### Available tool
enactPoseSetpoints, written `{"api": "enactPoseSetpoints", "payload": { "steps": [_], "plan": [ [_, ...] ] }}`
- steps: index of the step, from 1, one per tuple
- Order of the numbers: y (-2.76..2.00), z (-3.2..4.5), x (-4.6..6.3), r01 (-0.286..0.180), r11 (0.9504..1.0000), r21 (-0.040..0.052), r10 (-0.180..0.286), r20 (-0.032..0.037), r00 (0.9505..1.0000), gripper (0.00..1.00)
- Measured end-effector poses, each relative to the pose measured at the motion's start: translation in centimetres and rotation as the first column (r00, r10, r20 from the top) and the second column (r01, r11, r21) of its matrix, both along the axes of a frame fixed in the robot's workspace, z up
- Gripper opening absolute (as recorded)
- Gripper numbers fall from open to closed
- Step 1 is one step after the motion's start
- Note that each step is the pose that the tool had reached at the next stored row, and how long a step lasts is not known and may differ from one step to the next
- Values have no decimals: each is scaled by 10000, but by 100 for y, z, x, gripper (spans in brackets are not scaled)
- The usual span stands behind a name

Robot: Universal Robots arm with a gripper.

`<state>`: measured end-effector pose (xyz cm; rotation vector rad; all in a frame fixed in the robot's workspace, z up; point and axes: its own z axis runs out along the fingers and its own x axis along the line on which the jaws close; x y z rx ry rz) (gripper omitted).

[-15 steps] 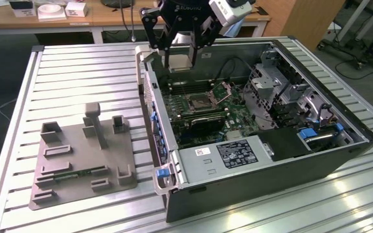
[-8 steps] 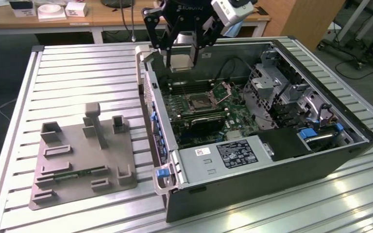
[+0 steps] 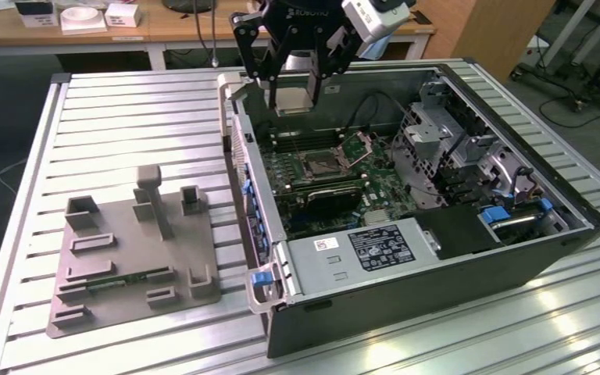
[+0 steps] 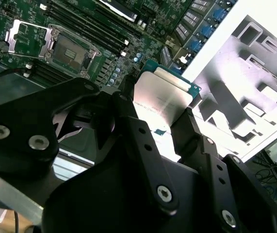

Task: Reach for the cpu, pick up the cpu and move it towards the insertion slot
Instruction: 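Pick up the cpu and move it towards the insertion slot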

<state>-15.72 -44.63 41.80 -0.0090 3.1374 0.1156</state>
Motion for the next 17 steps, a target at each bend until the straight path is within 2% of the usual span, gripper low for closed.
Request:
{"api": "enactPoseSetpoints", "payload": {
  "steps": [9,14,17],
  "plan": [
    [2,0,9,-1,10000,-1,1,-1,10000,54],
    [5,-9,207,-1,10000,4,1,0,10000,54],
    [10,-15,268,0,10000,4,0,0,10000,54]
  ]
}}
